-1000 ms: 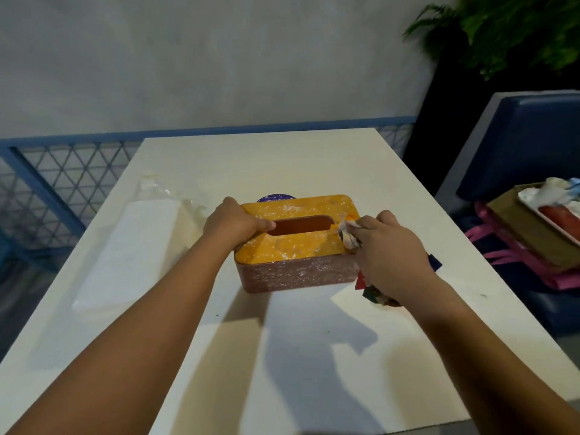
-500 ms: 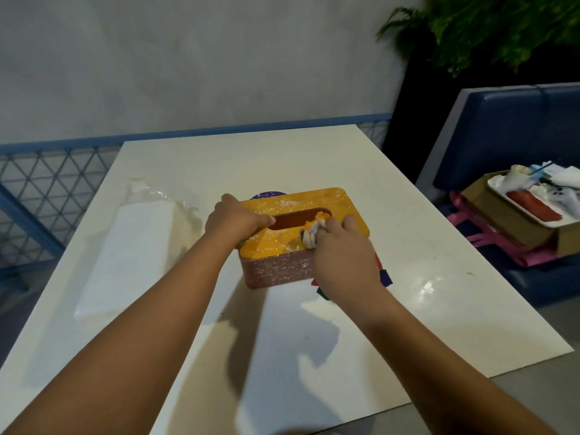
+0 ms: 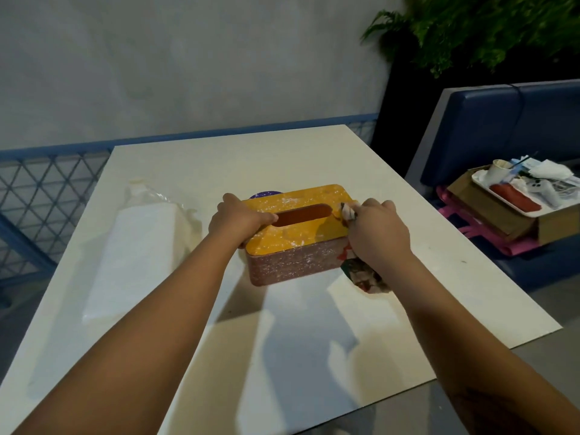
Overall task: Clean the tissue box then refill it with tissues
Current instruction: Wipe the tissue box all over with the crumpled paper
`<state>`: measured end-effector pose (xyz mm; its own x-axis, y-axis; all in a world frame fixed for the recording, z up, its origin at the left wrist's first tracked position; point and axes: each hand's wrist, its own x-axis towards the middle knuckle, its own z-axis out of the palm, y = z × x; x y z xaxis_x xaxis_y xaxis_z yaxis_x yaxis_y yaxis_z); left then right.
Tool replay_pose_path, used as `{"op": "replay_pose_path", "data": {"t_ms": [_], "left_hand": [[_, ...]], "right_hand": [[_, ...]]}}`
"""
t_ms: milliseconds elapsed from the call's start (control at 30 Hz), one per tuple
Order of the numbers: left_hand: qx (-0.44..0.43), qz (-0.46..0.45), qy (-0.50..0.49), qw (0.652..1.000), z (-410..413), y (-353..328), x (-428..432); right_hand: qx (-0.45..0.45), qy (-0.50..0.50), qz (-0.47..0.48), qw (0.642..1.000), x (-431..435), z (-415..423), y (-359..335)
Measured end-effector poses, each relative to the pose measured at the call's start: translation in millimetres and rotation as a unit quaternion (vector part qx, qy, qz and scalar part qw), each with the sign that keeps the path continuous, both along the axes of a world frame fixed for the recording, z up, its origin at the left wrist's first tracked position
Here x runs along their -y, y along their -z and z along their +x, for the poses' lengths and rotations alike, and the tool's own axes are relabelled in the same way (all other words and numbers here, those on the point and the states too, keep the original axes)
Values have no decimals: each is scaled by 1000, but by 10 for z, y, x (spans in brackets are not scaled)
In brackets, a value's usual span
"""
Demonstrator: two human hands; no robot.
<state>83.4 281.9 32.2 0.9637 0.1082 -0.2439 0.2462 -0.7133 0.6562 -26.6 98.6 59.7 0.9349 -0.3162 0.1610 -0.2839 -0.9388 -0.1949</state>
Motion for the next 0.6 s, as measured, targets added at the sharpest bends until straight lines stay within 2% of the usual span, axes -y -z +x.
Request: {"op": "replay_pose_path", "data": {"t_ms": [267,467,600], "left_hand": [[5,1,-3,1000,-17,-5,13],[13,13,-10,1000,-21,0,32],[10,10,-8,1000,-14,11,21]], "right_hand": [[-41,-88,-80,992,-465,-18,-38],[13,-170,-40,985,-490,-68,82],[0,-158,12,987,-221,-91,30]]}}
